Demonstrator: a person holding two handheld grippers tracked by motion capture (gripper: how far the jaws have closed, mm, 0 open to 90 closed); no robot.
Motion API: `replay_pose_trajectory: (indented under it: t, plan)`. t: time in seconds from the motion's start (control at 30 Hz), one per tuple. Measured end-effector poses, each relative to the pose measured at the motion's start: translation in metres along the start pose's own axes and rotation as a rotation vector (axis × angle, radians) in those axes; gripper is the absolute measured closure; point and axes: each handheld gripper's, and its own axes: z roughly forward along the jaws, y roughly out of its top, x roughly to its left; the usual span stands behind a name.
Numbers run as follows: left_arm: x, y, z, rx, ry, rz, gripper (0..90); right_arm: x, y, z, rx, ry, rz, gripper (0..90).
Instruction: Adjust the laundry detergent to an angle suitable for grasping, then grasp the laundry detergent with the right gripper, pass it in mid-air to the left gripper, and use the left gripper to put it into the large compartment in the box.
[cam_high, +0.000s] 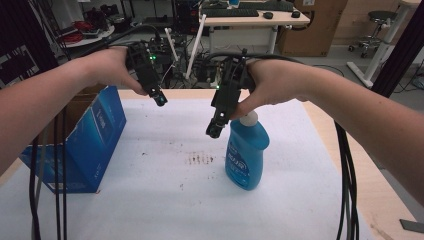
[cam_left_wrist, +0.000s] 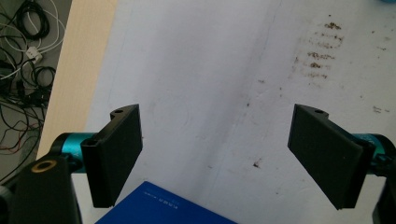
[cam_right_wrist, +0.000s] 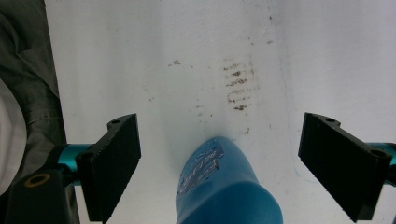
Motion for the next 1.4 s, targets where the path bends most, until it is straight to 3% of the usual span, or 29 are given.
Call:
replay_pose_trajectory:
  t: [0.43, 0.87, 1.17, 1.3, 1.4]
  plan:
    - [0.0, 0.0, 0.001, 0.001, 0.001, 0.008, 17.9, -0.004, -0.004, -0.004, -0.032, 0.019, 0.017, 12.1]
    - [0.0, -0.001, -0.001, -0.005, 0.002, 0.011, 17.9, -0.003, -0.004, -0.007, -0.049, 0.018, 0.005, 12.1]
    - [0.0, -0.002, -0.003, -0.01, 0.001, 0.009, 17.9, -0.005, -0.021, -0.028, -0.127, -0.015, 0.044, 12.1]
    - [0.0, -0.003, -0.004, -0.012, 0.005, 0.014, 17.9, -0.007, -0.031, -0.038, -0.176, -0.032, 0.07, 12.1]
    - [-0.002, -0.004, -0.006, -0.014, 0.005, 0.012, 17.9, -0.008, -0.047, -0.053, -0.244, -0.061, 0.113, 12.1]
